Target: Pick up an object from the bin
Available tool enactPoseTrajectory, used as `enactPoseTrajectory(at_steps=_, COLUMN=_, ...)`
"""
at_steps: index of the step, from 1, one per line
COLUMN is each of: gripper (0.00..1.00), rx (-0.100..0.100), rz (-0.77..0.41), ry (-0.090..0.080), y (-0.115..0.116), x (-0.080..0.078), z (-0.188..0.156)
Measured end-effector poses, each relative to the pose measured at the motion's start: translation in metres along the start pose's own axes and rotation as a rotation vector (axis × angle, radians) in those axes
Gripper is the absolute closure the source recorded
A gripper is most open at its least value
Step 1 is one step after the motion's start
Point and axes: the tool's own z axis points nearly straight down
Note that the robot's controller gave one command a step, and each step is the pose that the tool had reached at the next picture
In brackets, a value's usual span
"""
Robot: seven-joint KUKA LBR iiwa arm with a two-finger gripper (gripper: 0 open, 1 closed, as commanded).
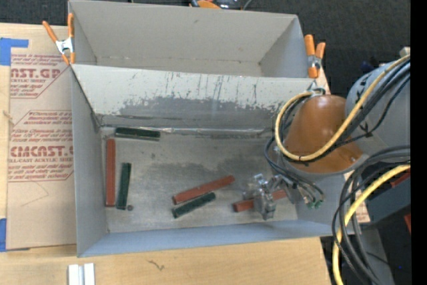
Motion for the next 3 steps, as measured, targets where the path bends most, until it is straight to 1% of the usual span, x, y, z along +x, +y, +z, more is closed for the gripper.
enactPoseTrajectory(at_steps=1, gripper=0.0, rx=0.003, rz=0.001, ry=-0.011, y=-0.001, x=-0.003, z=-0.001)
enactPoseTrajectory(at_steps=2, gripper=1.0, rx=0.0, rz=0.0, ry=0.001, y=0.0, x=0.0, z=0.0)
enactPoseTrajectory(at_steps=3, gripper=1.0, rx=0.003, rz=0.025, ry=-0.006, y=0.007, x=-0.009, z=-0.16)
